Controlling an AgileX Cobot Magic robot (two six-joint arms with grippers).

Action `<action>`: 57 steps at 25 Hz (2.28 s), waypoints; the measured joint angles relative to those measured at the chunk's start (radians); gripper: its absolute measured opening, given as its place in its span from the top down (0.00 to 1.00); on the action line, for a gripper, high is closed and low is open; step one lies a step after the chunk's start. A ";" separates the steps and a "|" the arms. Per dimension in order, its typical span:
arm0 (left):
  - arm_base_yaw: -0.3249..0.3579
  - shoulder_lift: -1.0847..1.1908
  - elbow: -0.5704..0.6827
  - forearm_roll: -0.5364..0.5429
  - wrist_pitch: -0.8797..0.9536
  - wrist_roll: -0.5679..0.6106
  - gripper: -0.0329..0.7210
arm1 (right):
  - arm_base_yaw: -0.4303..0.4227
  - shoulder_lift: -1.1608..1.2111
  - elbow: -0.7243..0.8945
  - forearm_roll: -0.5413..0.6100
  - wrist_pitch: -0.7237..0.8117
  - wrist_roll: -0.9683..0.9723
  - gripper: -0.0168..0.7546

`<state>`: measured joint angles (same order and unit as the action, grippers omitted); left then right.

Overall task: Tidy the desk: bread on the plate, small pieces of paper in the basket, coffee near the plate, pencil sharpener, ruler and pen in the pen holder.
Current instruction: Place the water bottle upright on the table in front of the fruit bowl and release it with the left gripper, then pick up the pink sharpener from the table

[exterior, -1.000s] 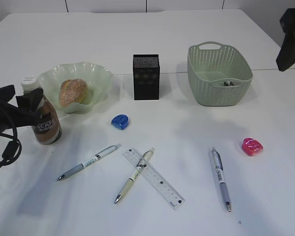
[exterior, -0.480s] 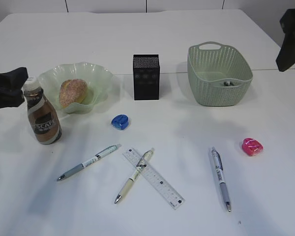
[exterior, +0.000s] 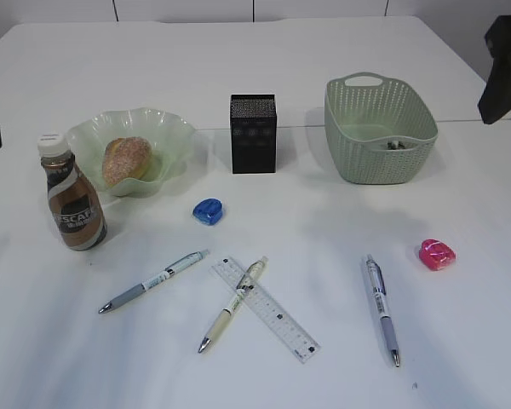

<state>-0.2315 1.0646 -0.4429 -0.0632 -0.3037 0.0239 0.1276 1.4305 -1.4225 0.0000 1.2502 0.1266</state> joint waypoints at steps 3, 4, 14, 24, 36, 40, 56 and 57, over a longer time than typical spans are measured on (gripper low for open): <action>0.000 -0.124 -0.015 0.000 0.214 0.000 0.34 | 0.000 0.000 0.000 0.000 0.000 0.000 0.22; 0.000 -0.153 -0.029 0.000 0.272 0.000 0.34 | 0.000 0.000 0.000 0.000 0.000 0.000 0.22; 0.000 -0.279 -0.247 0.002 0.777 0.000 0.35 | 0.000 0.075 0.000 0.000 0.000 -0.041 0.22; 0.000 -0.279 -0.321 0.006 0.880 0.000 0.35 | 0.000 0.255 0.000 -0.072 -0.007 -0.134 0.22; 0.000 -0.279 -0.322 0.063 0.904 0.000 0.35 | 0.000 0.430 0.000 -0.089 -0.028 -0.263 0.22; 0.000 -0.279 -0.322 0.063 0.906 0.000 0.36 | 0.000 0.469 0.000 -0.111 -0.029 -0.289 0.22; 0.000 -0.279 -0.322 0.093 0.906 0.000 0.36 | 0.000 0.609 0.000 -0.120 -0.216 -0.298 0.22; 0.000 -0.279 -0.322 0.095 0.906 0.000 0.36 | 0.000 0.609 0.000 -0.120 -0.216 -0.298 0.22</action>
<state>-0.2315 0.7859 -0.7650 0.0314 0.6021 0.0239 0.1276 2.0396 -1.4225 -0.1197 1.0343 -0.1711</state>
